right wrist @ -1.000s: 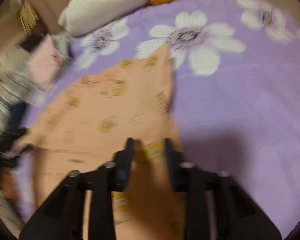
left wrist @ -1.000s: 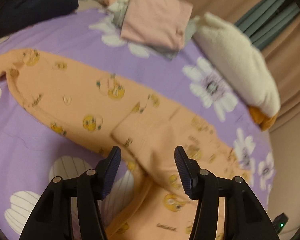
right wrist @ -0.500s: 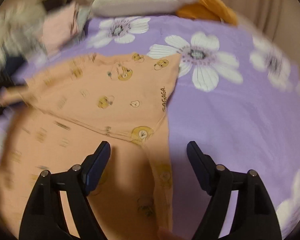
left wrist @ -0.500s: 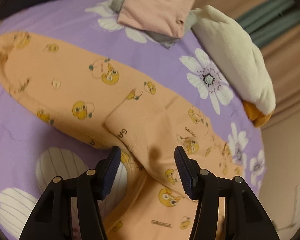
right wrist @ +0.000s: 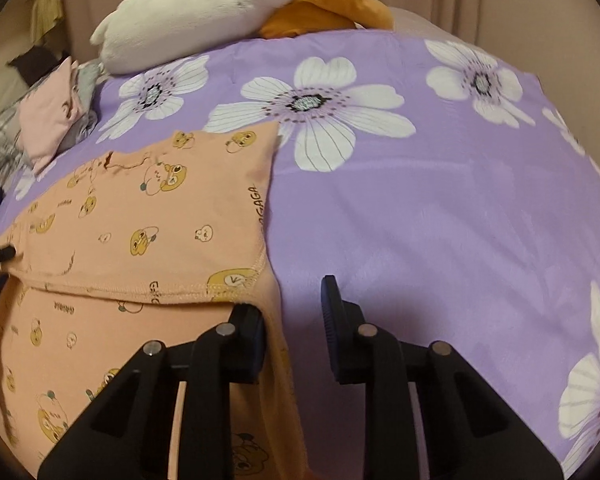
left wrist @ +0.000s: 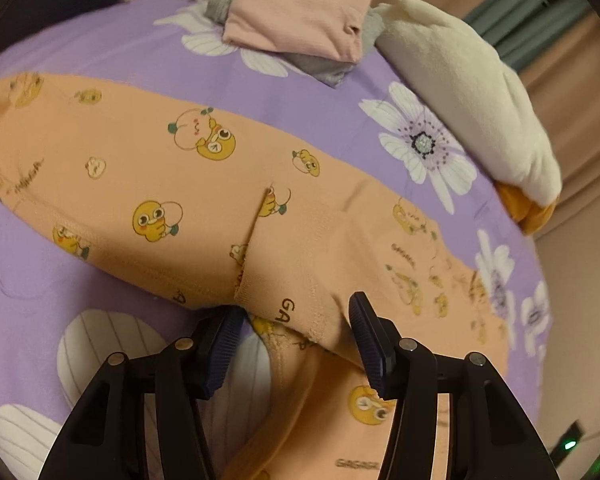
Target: Fold small clothes
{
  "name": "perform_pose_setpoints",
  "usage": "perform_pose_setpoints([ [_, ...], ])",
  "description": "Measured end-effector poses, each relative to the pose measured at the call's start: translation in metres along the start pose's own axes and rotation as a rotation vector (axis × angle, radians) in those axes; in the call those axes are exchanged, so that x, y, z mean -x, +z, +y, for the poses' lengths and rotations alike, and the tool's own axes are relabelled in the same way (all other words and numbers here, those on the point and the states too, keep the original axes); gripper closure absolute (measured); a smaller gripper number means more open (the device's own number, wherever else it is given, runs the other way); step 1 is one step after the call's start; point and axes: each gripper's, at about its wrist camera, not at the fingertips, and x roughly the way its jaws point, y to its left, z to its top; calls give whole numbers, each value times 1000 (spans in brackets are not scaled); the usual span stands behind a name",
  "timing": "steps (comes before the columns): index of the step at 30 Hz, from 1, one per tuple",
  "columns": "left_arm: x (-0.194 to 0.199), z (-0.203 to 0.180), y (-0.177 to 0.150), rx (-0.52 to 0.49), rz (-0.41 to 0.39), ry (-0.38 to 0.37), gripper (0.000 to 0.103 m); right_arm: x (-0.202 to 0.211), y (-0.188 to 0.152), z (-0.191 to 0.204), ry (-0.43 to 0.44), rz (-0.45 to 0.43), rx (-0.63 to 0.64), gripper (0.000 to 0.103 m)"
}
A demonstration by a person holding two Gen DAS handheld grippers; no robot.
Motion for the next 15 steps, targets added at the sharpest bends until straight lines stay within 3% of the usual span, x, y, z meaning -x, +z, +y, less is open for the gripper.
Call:
perform_pose_setpoints([
  [5, 9, 0, 3, -62, -9, 102, 49, 11, -8, -16, 77, 85, -165, 75],
  [7, 20, 7, 8, 8, -2, 79, 49, 19, -6, -23, 120, 129, -243, 67],
  [8, 29, 12, 12, 62, -13, 30, 49, 27, -6, -23, 135, 116, -267, 67],
  [11, 38, 8, 14, 50, -18, -75, 49, 46, 6, -2, 170, 30, -200, 66],
  [15, 7, 6, 4, -40, 47, 35, 49, 57, 9, 29, 158, -26, -81, 68],
])
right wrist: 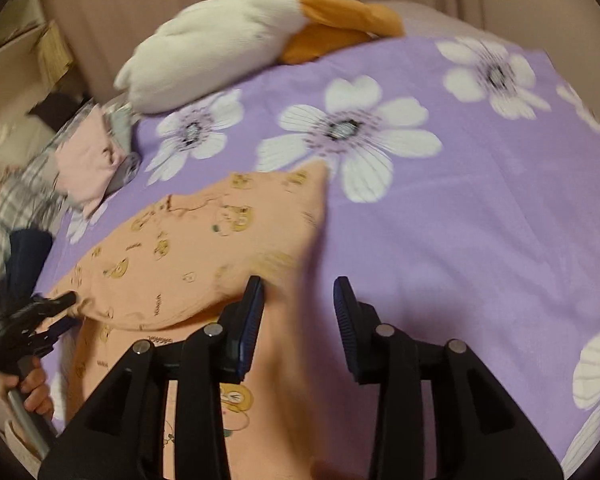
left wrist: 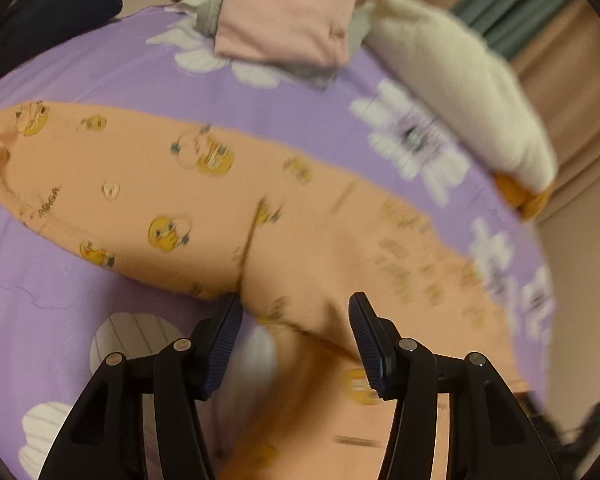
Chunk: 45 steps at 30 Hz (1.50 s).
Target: Fold small clothes
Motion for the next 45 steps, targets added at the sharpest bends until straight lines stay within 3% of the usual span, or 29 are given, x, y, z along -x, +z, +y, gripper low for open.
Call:
perform_pose_setpoints([
  [4, 2, 12, 3, 26, -35, -7, 49, -4, -1, -16, -161, 36, -13, 68],
  [7, 17, 28, 10, 139, -49, -10, 49, -16, -2, -53, -237, 111, -155, 66],
  [9, 26, 38, 16, 181, -52, -29, 49, -16, -1, -63, -177, 126, -203, 66],
  [12, 44, 67, 23, 277, -55, -105, 44, 1, 5, -46, -97, 33, -159, 66],
  [14, 50, 97, 23, 420, -55, -200, 33, 5, 4, -30, -23, -10, -138, 56],
  [15, 52, 120, 22, 516, -55, -259, 33, 3, 2, -24, 23, -13, -133, 42],
  [16, 52, 132, 23, 563, -48, -286, 33, -3, -1, -15, 76, 2, -116, 35],
  [17, 53, 151, 22, 618, -38, -312, 33, -12, -4, -8, 103, 26, -91, 37],
  [18, 56, 167, 22, 658, -44, -312, 33, -22, -7, -5, 98, 56, -63, 38],
  [20, 67, 187, 22, 699, -81, -295, 33, -45, -15, -4, -7, 128, -35, 48],
  [21, 75, 198, 24, 699, -114, -284, 33, -46, -19, -5, -24, 121, -36, 53],
  [24, 85, 215, 34, 673, -154, -191, 33, -35, -19, -9, -6, 100, -25, 53],
  [29, 76, 234, 42, 769, -163, -311, 39, -39, -25, -21, 1, 80, -60, 52],
  [33, 64, 242, 55, 763, -162, -301, 48, -39, -28, -8, -54, 54, 23, 52],
  [36, 57, 240, 62, 743, -183, -312, 64, -42, -32, 1, -109, 37, 91, 48],
  [37, 55, 243, 65, 731, -177, -309, 74, -44, -32, 5, -129, 38, 117, 46],
  [38, 50, 242, 67, 706, -160, -279, 89, -45, -32, 7, -145, 38, 134, 45],
  [39, 48, 242, 68, 683, -154, -241, 93, -45, -33, 8, -156, 36, 143, 43],
  [43, 57, 223, 72, 553, -193, -79, 96, -45, -33, 7, -156, 32, 152, 41],
  [44, 63, 217, 73, 508, -210, -23, 96, -44, -33, 5, -145, 31, 141, 41],
  [45, 71, 202, 75, 422, -249, 84, 96, -44, -33, 3, -133, 30, 130, 41],
])
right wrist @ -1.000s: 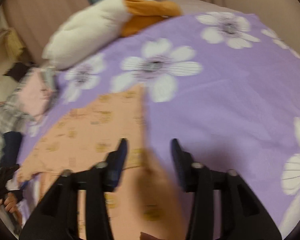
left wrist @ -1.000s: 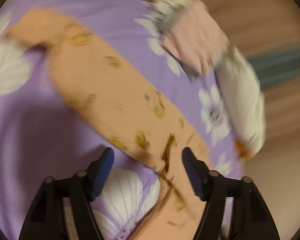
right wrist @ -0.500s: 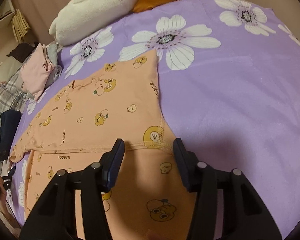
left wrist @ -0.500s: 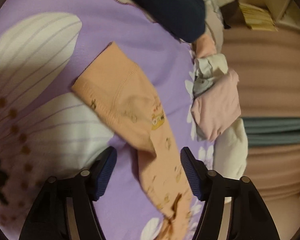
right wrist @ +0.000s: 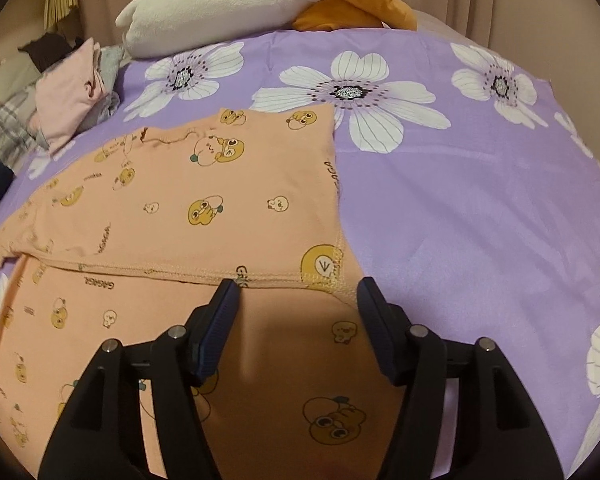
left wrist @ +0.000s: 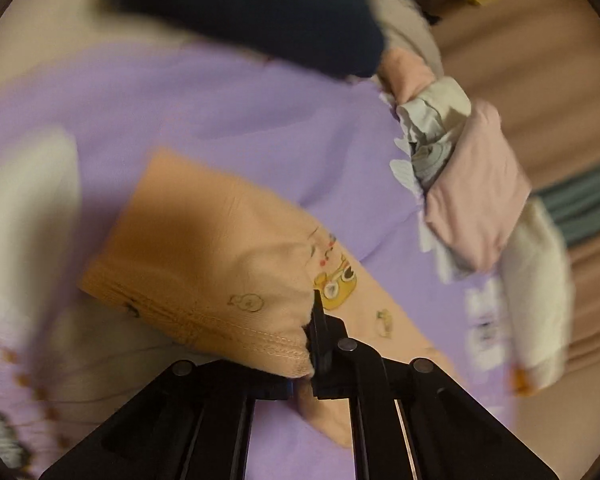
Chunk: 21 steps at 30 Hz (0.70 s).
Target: Fold small clothes
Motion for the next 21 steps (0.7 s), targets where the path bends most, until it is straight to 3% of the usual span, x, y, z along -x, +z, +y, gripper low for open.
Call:
perform_pose_setpoints([
  [2, 8, -22, -5, -144, -60, 106, 96, 1, 0, -1, 11, -4, -12, 41],
  [4, 12, -38, -12, -237, -72, 129, 98, 1, 0, 2, 1, -1, -3, 41],
  [10, 26, -92, -36, -369, -56, 74, 99, 2, 0, 2, 9, 11, -2, 41],
  [13, 40, -138, -58, -466, -68, 62, 99, 5, 2, -3, 45, 22, -5, 44],
  [16, 54, -199, -93, -583, -84, 11, 99, 7, 5, -18, 111, 39, -71, 49],
  [19, 54, -254, -144, -699, -43, -43, 99, 10, 4, -39, 196, 53, -229, 54],
  [21, 43, -291, -189, -769, 31, -89, 99, 10, 2, -50, 256, 73, -293, 56],
])
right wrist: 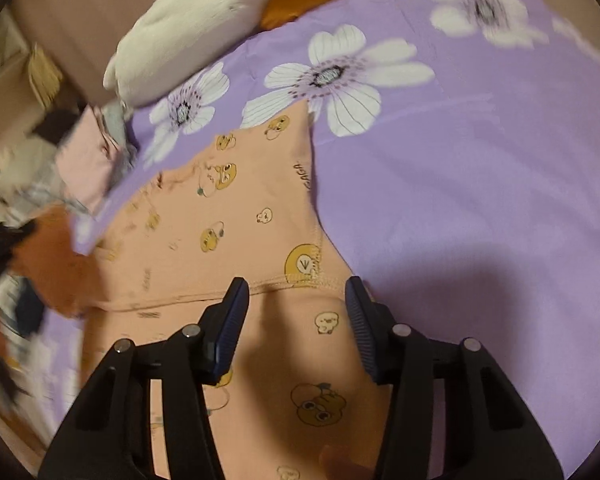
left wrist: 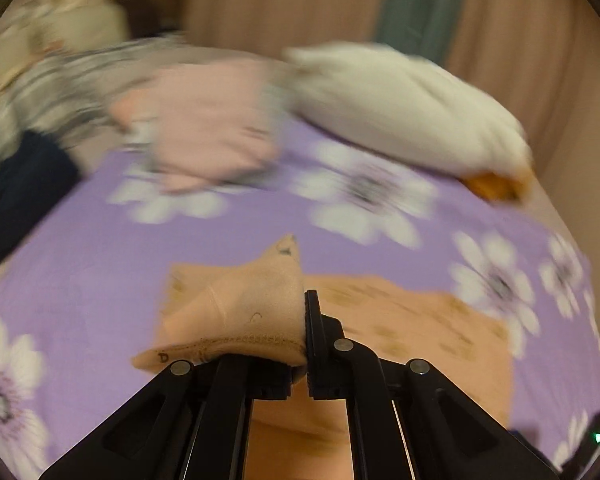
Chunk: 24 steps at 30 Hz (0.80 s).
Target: Fold small clothes
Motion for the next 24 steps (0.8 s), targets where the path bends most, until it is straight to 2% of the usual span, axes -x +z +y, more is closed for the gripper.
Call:
perform_pose_setpoints([
  [2, -18, -37, -10, -25, 62, -54, 99, 2, 0, -8, 34, 10, -49, 59],
  [4, -43, -74, -30, -45, 132, -94, 99, 3, 0, -8, 45, 32, -38, 61],
  [6, -67, -99, -52, -83, 205, -91, 99, 5, 0, -7, 40, 31, -22, 61],
  [9, -96, -106, -73, -70, 331, -56, 97, 3, 0, -9, 53, 39, -31, 59],
  [10, -96, -103, -75, -55, 346, -63, 97, 2, 0, -7, 53, 43, -24, 59],
  [12, -88, -91, -69, -7, 340, -116, 87, 3, 2, -9, 47, 48, -6, 58],
  [14, -76, -77, -58, 44, 395, -170, 46, 2, 1, -5, 40, 48, 21, 55],
  [15, -66, -69, -53, 58, 401, -197, 40, 1, 1, -4, 40, 48, 29, 53],
  [18, -26, -49, -45, 66, 344, -272, 38, 0, 0, -2, 36, 42, 47, 50],
  [20, 2, -22, -40, 92, 298, -280, 28, -1, -1, 0, 28, 39, 54, 49],
  [22, 25, 14, -39, 145, 212, -210, 26, 0, -3, 1, 20, 33, 65, 47],
  [24, 42, 51, -41, 190, 104, -108, 26, -1, -5, 3, 9, 26, 81, 45],
])
